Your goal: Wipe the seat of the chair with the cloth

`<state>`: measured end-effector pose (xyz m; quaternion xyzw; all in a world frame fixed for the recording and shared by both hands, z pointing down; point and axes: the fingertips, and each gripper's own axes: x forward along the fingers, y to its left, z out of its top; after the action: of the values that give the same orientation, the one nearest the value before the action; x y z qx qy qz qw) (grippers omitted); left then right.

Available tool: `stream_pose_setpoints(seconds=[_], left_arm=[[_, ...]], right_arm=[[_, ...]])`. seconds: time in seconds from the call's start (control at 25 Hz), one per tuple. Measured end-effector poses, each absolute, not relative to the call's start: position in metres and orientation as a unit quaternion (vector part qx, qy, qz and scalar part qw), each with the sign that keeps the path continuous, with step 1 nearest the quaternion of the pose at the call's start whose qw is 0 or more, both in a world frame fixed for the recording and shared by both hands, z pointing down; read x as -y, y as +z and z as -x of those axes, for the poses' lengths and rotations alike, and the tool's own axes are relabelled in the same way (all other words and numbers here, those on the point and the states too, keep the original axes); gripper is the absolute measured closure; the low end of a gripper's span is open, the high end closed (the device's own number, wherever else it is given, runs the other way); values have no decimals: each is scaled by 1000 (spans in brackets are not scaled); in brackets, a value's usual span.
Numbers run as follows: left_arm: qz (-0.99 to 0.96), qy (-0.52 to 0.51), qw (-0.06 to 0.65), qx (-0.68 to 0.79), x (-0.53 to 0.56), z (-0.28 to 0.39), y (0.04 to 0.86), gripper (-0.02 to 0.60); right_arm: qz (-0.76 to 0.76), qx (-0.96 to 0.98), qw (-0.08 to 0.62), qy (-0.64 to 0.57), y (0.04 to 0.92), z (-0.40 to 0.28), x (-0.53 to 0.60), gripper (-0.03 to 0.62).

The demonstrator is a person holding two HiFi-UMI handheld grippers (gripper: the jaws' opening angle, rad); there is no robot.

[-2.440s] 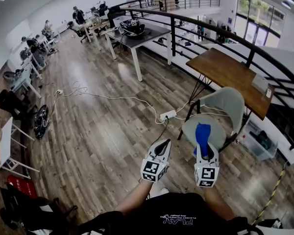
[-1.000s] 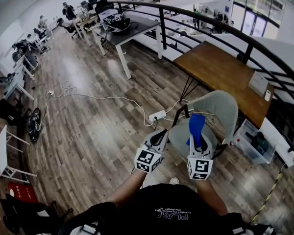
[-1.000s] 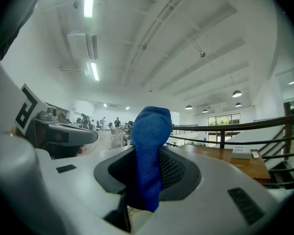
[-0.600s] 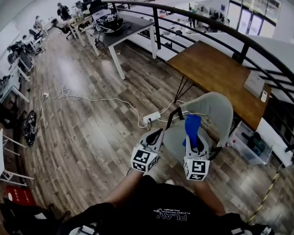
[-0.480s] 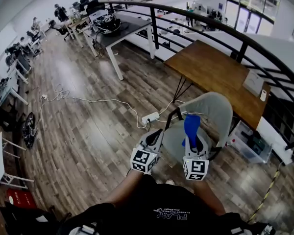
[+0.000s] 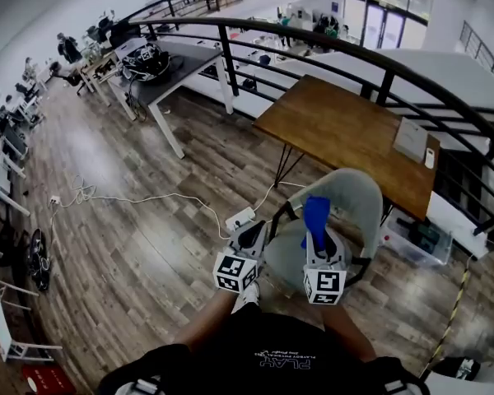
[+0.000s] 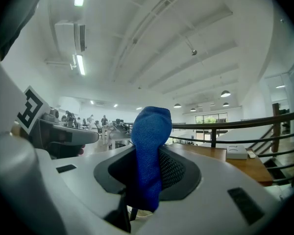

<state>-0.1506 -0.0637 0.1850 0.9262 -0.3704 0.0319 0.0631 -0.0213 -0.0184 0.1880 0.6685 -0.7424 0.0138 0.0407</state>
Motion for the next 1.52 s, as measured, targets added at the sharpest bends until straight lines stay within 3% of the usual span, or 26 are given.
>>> stream_pose_setpoints(seconds=[0.84, 1.52], left_arm=[[-964, 46, 60, 256, 173, 173, 193, 580], [-975, 45, 44, 213, 170, 67, 182, 580]], right_arm=[[-750, 657, 61, 32, 196, 53, 102, 474], [-770, 637, 32, 31, 195, -34, 88, 474]])
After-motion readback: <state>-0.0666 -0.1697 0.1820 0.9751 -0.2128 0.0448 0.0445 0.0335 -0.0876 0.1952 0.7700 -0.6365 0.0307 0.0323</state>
